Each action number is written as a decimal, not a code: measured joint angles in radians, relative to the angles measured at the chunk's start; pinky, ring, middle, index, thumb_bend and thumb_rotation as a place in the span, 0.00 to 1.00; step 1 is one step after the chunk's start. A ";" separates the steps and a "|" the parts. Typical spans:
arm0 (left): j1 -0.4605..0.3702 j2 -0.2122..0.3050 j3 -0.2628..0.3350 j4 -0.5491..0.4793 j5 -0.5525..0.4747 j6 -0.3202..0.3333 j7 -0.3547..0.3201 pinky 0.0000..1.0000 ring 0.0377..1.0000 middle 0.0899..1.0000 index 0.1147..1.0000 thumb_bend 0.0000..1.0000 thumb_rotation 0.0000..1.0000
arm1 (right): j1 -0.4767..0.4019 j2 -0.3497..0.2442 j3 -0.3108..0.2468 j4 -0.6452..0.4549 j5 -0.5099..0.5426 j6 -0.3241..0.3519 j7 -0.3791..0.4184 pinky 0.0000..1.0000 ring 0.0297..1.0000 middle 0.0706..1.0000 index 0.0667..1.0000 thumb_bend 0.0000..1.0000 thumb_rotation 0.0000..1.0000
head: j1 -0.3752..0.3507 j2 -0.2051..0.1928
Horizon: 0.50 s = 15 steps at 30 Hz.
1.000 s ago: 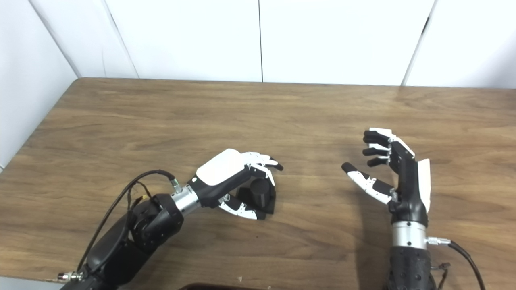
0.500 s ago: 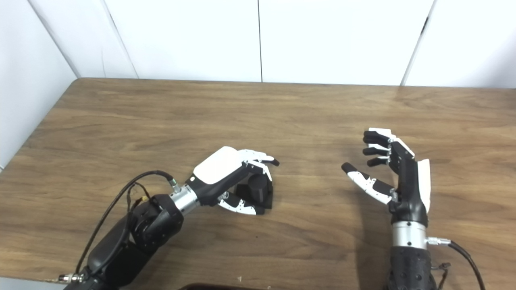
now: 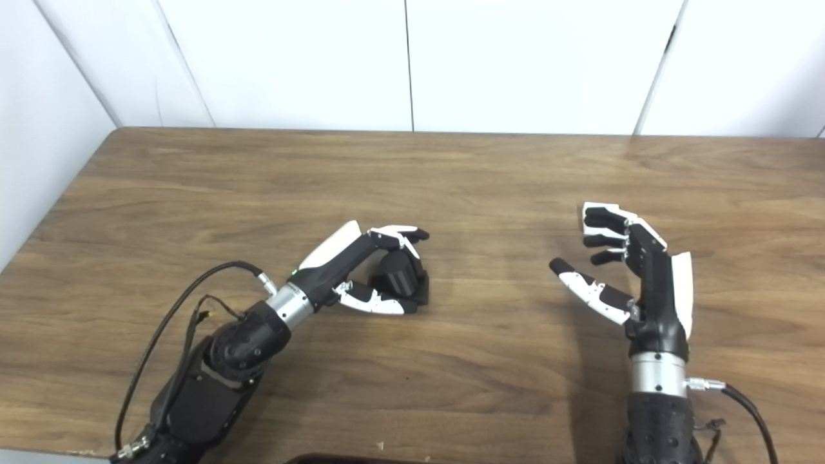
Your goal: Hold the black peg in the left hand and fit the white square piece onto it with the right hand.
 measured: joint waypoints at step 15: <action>-0.006 -0.005 -0.004 0.035 -0.083 0.000 0.000 0.74 0.85 0.85 0.43 0.52 0.07 | -0.008 -0.008 -0.005 -0.028 0.000 0.049 0.017 0.49 0.59 0.66 0.64 0.57 0.05 | -0.017 0.009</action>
